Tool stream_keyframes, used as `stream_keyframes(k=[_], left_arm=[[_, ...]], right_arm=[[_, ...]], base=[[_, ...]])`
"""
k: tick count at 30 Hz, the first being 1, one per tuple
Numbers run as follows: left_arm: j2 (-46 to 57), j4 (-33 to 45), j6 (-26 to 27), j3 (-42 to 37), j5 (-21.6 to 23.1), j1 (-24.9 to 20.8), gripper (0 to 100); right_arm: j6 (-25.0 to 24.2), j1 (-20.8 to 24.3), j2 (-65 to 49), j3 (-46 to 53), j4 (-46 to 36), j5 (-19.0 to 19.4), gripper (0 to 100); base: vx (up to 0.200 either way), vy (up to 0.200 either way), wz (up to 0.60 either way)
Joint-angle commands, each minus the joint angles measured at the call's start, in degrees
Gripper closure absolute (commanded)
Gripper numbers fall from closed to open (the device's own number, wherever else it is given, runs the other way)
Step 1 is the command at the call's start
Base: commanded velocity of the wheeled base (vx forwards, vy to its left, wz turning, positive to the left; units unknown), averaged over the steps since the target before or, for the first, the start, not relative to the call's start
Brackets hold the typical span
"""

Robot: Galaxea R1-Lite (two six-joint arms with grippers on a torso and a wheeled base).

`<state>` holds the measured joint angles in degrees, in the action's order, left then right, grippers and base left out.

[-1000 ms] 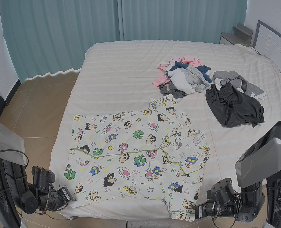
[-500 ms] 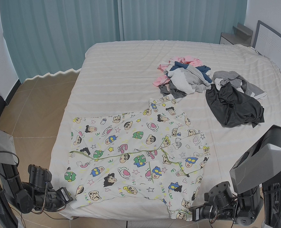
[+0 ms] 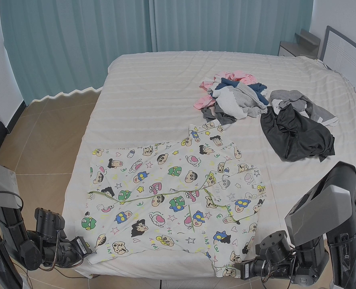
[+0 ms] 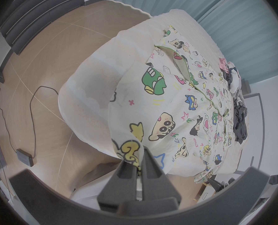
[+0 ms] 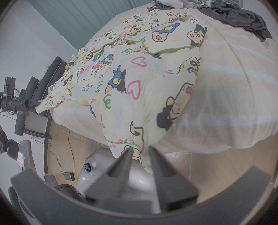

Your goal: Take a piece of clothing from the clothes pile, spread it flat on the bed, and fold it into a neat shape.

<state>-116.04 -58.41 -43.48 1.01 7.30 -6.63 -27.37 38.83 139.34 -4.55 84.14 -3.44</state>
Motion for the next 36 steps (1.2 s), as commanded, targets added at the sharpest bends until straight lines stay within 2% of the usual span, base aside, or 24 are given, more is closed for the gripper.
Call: stream_keyframes(k=[1, 15, 18, 20, 23, 28, 29, 36], left_arm=[[-0.2, 0.0, -0.1, -0.9, 0.0, 0.0, 100], [-0.3, 0.0, -0.1, -0.8, -0.1, 0.5, 100], [-0.3, 0.0, -0.2, -0.8, -0.1, 0.4, 100], [-0.3, 0.0, -0.2, -0.8, 0.0, 0.5, 100], [-0.4, 0.0, -0.2, -0.8, 0.1, 0.6, 100], [-0.4, 0.0, -0.2, -0.8, 0.1, 0.6, 100], [-0.4, 0.0, -0.3, -0.8, 0.1, 0.6, 100], [-0.4, 0.0, -0.3, -0.8, 0.2, 1.0, 100]], right_arm=[[0.3, 0.0, 1.0, -0.8, 0.2, 0.0, 0], [5.7, 0.5, 1.6, -5.6, -1.7, 1.6, 0], [6.0, 0.8, 1.7, -6.4, -1.9, 3.0, 0], [6.0, 0.8, 1.9, -6.6, -1.8, 6.3, 0], [5.9, 0.6, 2.9, -7.8, -1.7, 8.1, 0], [5.3, 0.4, 5.2, -11.0, -1.3, 6.9, 0], [5.2, 0.3, 5.2, -11.0, -1.3, 6.8, 100], [4.9, 0.0, 4.5, -8.3, -1.1, 6.3, 100]], base=[[0.0, 0.0, 0.0], [0.0, 0.0, 0.0], [0.0, 0.0, 0.0], [0.0, 0.0, 0.0], [0.0, 0.0, 0.0], [0.0, 0.0, 0.0], [0.0, 0.0, 0.0], [0.0, 0.0, 0.0]])
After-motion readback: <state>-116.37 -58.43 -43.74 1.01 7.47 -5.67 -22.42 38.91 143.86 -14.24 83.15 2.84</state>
